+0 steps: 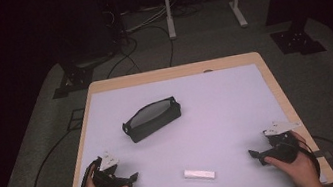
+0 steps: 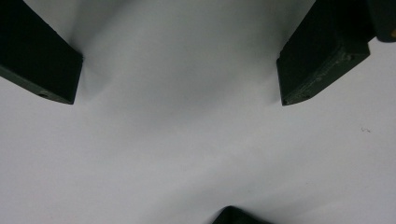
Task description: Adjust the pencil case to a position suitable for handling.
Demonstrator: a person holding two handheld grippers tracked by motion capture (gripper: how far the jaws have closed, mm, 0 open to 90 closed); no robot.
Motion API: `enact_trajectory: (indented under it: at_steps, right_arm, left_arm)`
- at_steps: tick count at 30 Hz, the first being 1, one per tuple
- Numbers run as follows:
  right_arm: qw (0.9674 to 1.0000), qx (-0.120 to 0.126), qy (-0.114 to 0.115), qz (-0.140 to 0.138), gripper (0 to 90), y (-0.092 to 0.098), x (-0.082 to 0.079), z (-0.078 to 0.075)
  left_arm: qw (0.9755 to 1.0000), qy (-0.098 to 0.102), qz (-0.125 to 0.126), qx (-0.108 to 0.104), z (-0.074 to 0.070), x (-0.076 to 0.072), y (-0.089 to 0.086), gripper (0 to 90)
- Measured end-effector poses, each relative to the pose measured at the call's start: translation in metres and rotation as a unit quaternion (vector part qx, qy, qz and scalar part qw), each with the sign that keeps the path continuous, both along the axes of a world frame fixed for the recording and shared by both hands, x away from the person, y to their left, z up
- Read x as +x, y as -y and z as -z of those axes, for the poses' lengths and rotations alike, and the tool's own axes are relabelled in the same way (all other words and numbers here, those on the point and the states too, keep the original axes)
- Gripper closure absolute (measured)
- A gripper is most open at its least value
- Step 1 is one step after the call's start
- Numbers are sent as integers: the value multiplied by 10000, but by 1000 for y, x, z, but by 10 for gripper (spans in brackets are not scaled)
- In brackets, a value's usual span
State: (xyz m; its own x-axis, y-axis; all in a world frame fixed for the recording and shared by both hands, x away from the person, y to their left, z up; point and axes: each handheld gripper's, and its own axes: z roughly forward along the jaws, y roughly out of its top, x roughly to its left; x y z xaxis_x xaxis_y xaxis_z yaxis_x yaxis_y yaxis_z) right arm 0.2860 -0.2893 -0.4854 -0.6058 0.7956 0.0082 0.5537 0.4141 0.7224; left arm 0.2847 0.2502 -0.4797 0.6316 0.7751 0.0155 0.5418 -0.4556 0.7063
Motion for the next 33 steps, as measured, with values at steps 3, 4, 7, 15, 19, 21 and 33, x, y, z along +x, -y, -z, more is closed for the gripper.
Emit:
enact_trajectory:
  at_steps: [3,4,7,15,19,21,33]
  right_arm:
    - [10000,-3,2,-3,55,0,0,0]
    - [10000,-4,3,-4,55,0,0,0]
    - [10000,-2,4,-2,55,0,0,0]
    - [10000,8,3,-1,55,0,0,0]
    - [10000,11,0,-1,55,0,0,0]
    - [10000,10,2,0,55,0,0,0]
    - [10000,10,-1,-2,55,0,0,0]
  left_arm:
    - [10000,44,-49,-22,-1,-2,-1,38]
    - [10000,51,-49,-17,-1,-2,-1,38]
    - [9999,62,-50,-77,-4,-4,-4,96]
    - [9998,139,-65,-156,-12,1,-5,140]
    - [9997,134,19,-200,-14,4,-4,157]
    - [9997,125,24,-230,-15,6,-5,159]
    - [9992,146,290,-247,-23,14,-3,233]
